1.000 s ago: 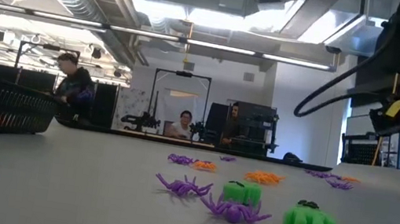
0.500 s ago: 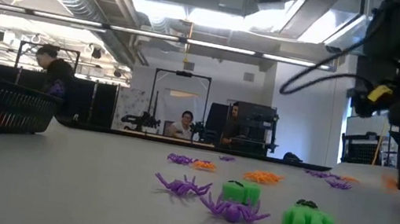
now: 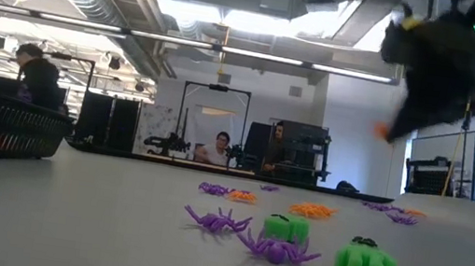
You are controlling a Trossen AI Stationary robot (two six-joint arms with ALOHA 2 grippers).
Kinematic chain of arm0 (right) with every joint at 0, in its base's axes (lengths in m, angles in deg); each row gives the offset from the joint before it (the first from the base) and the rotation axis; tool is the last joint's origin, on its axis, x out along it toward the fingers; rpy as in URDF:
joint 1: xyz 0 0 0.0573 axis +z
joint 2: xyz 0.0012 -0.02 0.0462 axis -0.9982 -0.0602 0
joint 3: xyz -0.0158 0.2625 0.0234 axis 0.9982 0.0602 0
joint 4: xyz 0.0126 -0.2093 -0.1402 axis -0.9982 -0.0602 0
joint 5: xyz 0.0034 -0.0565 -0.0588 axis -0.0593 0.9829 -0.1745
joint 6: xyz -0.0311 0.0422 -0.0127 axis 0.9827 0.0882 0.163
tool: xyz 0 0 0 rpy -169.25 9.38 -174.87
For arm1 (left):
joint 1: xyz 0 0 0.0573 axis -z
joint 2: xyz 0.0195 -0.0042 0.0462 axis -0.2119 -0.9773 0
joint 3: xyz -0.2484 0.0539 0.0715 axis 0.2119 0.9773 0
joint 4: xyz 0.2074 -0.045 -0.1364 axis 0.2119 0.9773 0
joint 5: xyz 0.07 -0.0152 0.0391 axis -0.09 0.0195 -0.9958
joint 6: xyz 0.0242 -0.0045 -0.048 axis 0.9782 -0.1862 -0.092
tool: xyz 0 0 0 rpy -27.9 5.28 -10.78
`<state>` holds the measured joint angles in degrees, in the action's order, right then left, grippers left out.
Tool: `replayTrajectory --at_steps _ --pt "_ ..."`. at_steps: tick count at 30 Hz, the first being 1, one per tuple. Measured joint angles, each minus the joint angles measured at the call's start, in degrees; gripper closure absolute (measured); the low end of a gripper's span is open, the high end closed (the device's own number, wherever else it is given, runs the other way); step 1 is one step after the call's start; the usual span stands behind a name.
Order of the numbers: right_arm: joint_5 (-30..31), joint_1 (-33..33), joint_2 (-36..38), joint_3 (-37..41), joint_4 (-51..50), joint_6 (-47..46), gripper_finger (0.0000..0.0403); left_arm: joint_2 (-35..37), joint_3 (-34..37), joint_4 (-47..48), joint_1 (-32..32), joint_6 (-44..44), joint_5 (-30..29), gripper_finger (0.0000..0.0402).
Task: Sort Halloween decoration
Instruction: Put the orange spider toy into the top black basket
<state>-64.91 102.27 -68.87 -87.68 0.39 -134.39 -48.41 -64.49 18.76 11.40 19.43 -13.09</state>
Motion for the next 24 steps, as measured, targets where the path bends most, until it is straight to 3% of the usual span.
replayTrajectory --at_steps 10,24 --pt "0.34 0.00 -2.50 -0.25 35.90 17.94 0.0401 -4.25 -0.01 -3.56 -1.08 -4.78 -12.60 0.0344" --pt "0.36 0.00 -9.40 -0.23 48.50 23.12 0.0401 -14.78 0.00 -18.28 -7.15 -4.79 -11.08 0.0344"
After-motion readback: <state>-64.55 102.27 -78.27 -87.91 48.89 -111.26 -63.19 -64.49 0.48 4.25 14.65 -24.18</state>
